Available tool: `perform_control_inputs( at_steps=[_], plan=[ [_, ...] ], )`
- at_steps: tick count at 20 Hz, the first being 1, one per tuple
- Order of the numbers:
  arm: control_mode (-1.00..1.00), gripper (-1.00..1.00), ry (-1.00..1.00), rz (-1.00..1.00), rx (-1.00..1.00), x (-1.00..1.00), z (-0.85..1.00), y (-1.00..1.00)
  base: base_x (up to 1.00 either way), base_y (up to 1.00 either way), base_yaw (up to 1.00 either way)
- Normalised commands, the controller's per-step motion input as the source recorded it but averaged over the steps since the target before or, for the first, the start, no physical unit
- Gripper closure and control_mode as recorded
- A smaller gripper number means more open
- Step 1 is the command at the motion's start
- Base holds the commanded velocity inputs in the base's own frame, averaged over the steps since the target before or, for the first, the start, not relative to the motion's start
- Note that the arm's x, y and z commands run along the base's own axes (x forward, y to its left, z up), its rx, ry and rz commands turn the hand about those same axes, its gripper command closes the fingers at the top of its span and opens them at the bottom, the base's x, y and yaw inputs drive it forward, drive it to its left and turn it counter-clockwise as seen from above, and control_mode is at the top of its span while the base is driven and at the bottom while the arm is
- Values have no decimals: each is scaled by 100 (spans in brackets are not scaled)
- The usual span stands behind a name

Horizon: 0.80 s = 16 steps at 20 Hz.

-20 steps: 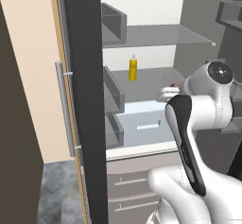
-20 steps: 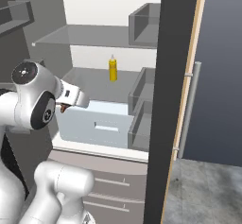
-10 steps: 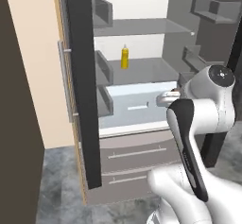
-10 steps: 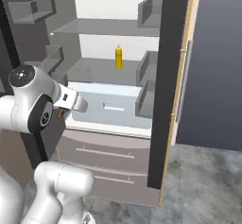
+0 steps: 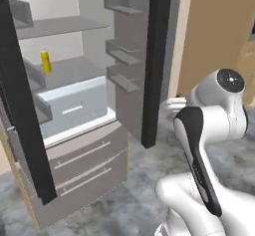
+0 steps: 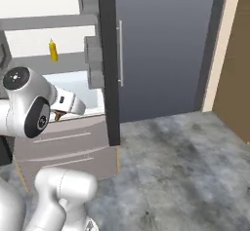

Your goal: Take the chicken drumstick from the fridge and place it on the digital scale on the counter by the fridge. Wait a few seconds for a reading, then move it to the plate on the dining counter.

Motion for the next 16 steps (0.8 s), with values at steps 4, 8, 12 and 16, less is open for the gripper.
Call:
perform_control_inputs(
  at_steps=[4,8,12,16],
  plan=[
    [100,100,0,0,0,0,0,0,-14,0,-98],
    [100,100,0,0,0,0,0,0,-7,0,-97],
    [100,100,0,0,0,0,0,0,0,-2,-97],
    [100,100,0,0,0,0,0,0,1,-11,-89]
  ],
)
